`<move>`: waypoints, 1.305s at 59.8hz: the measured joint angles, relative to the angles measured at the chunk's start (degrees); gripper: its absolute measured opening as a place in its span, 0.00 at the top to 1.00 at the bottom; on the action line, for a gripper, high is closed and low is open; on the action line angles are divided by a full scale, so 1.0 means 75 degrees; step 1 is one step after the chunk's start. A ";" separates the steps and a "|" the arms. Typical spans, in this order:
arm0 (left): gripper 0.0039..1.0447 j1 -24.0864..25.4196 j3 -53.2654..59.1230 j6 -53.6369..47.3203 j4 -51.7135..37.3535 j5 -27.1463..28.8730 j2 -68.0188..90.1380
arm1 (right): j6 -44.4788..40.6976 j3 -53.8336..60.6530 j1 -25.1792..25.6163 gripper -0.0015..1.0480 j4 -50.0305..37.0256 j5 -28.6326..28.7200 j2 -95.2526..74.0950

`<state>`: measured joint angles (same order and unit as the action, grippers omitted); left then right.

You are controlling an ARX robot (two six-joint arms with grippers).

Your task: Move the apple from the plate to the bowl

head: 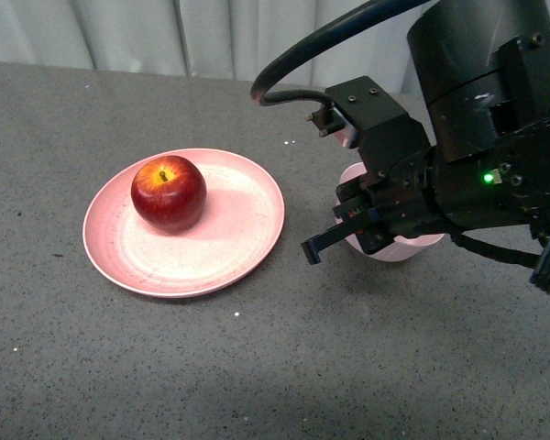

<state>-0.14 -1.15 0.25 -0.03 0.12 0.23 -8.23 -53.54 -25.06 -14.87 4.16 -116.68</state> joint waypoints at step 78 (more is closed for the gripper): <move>0.06 0.0000 0.0000 0.0000 0.0000 0.0000 0.0000 | 0.1536 0.2614 0.1676 0.09 -0.2637 -0.0026 0.2853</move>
<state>-0.14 -1.15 0.25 -0.03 0.12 0.23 3.29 -33.93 -12.49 -34.65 3.97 -95.29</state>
